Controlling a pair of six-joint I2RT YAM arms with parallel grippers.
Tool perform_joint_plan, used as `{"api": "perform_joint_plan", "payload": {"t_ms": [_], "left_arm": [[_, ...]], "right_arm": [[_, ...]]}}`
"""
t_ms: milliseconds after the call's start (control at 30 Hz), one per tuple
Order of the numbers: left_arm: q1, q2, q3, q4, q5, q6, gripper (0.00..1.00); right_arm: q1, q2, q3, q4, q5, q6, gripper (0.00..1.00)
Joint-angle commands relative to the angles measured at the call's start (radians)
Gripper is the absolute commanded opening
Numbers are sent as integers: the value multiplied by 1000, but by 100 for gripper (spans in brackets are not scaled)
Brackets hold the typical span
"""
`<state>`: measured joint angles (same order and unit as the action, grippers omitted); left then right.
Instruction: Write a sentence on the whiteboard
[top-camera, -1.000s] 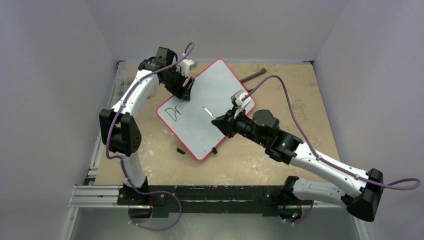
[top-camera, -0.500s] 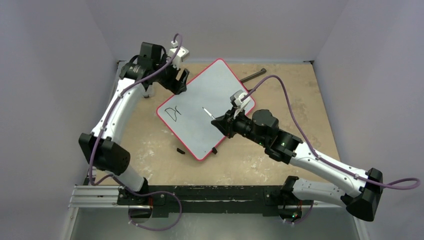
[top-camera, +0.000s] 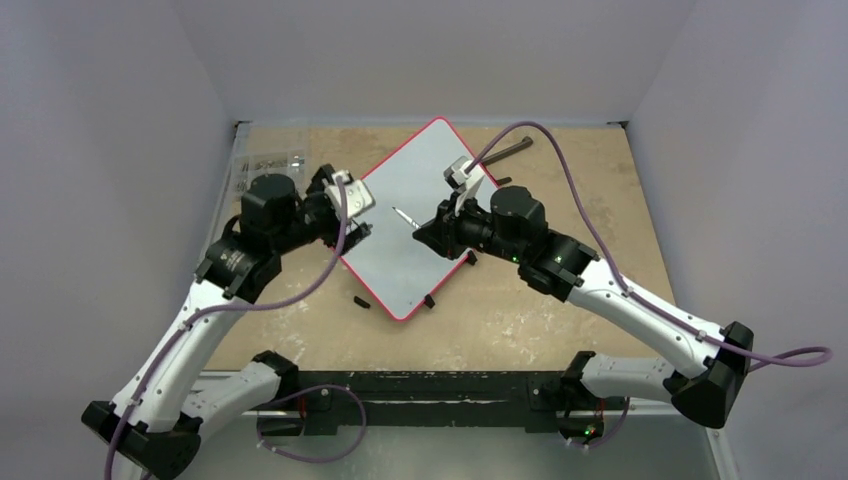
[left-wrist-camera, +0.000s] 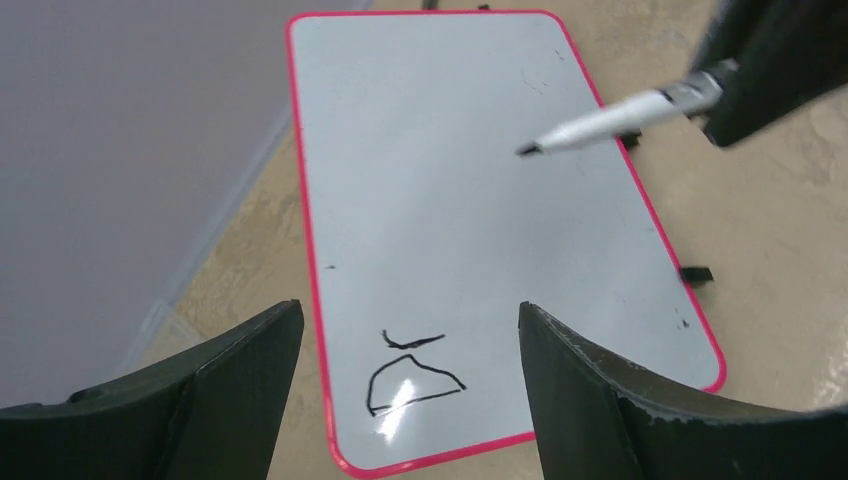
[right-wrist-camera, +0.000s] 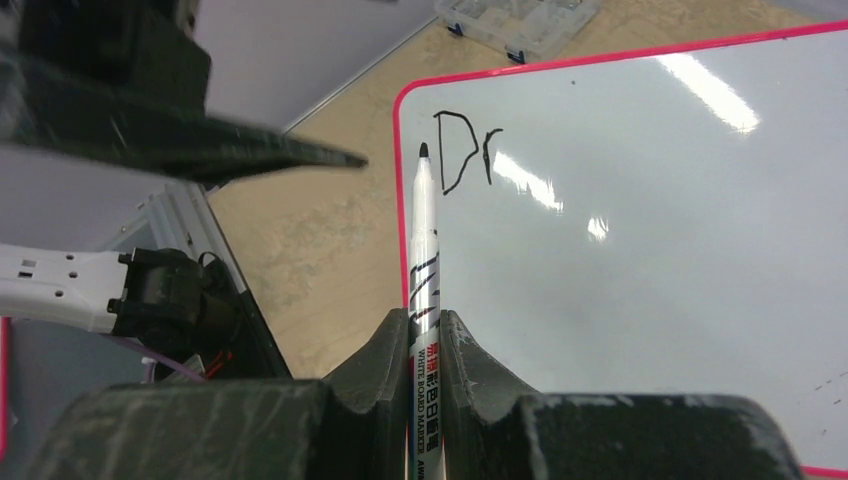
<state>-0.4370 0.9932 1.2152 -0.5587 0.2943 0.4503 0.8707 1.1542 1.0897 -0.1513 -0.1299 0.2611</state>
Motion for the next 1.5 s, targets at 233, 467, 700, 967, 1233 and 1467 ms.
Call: {"api": "perform_joint_plan", "payload": {"t_ms": [233, 467, 700, 967, 1233, 1467], "left_arm": [[-246, -100, -180, 188, -122, 451, 72], [-348, -119, -195, 194, -259, 532, 69], [-382, -100, -188, 106, -253, 563, 66], [-391, -102, -184, 78, -189, 536, 50], [-416, -92, -203, 84, -171, 514, 18], [-417, -115, -222, 117, -188, 466, 0]], "right_arm": [[-2, 83, 167, -155, -139, -26, 0], [-2, 112, 196, -179, -157, -2, 0], [-2, 133, 226, -189, -172, -12, 0], [-2, 158, 257, -193, -206, -20, 0], [-2, 173, 269, -173, -211, -15, 0], [-3, 139, 245, -82, -189, 22, 4]]}}
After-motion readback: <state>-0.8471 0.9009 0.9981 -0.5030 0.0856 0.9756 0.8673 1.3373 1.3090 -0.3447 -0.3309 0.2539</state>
